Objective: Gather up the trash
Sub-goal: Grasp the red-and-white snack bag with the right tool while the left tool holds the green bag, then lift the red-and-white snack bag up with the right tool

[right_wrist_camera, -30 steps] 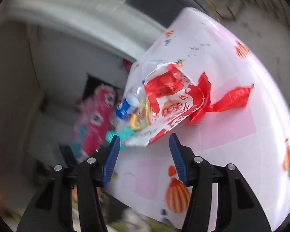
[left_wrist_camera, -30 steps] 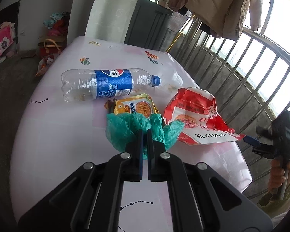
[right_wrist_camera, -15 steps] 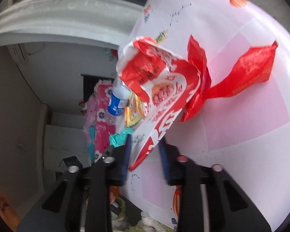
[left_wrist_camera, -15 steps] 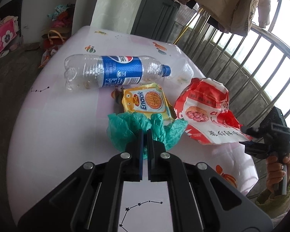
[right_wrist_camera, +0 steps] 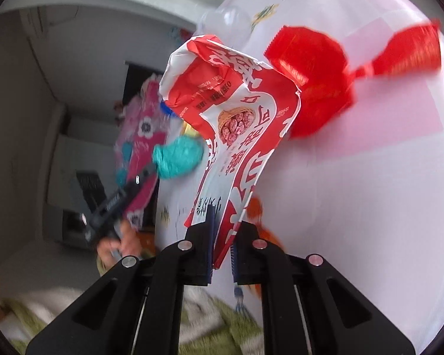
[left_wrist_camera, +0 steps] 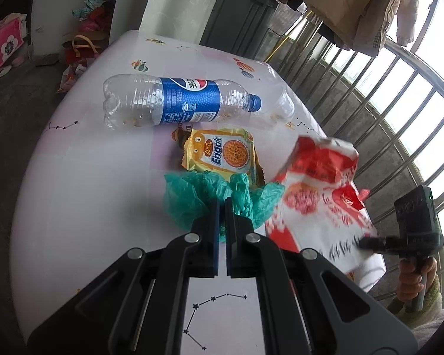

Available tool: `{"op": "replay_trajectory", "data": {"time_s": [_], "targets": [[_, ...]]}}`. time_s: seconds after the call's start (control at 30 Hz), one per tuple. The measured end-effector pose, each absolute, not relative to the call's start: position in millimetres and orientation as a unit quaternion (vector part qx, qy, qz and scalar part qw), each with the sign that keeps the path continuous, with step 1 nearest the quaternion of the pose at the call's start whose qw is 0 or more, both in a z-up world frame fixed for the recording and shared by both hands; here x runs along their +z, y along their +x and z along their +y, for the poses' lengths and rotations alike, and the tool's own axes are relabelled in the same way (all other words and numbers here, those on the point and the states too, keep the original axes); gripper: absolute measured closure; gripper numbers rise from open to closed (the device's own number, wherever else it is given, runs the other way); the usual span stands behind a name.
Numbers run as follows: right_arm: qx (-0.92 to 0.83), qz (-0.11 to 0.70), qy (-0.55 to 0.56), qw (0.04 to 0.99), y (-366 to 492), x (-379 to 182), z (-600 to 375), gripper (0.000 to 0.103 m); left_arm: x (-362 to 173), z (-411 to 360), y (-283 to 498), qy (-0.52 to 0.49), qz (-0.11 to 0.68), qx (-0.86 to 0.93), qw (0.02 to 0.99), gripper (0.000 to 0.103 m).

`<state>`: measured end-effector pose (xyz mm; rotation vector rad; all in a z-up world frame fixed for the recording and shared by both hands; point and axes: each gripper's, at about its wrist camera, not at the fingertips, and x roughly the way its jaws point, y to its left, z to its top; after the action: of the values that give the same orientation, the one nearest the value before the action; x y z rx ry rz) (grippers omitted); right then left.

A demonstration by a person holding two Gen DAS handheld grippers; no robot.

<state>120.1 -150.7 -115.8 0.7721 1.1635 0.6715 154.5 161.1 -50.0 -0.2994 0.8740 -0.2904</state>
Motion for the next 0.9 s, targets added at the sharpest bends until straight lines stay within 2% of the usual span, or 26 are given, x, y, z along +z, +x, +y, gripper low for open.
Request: {"op": "replay_trajectory", "data": {"time_s": [0.17,0.3,0.37,0.43,0.57,0.9], "targets": [[0.308,0.529,0.329,0.719,111,-117,-146,0.093,-51,164,155,-0.149,0.424,-0.126,0.884,0.100],[0.298,0.526,0.331,0.724,114,-117,-144,0.087,-56,167,156,-0.169,0.433,-0.121,0.877,0.080],[0.293,0.527,0.331,0.726,112,-115,-150,0.081,-55,168,155,-0.177,0.432,-0.123,0.876,0.075],[0.287,0.527,0.334,0.727,113,-114,-150,0.068,-54,169,153,-0.180,0.428,-0.121,0.877,0.067],[0.279,0.524,0.342,0.728,118,-118,-151,0.060,-56,170,154,-0.178,0.428,-0.110,0.879,0.056],[0.268,0.525,0.394,0.705,129,-134,-157,0.060,-74,168,167,-0.204,0.441,-0.099,0.869,0.054]]}}
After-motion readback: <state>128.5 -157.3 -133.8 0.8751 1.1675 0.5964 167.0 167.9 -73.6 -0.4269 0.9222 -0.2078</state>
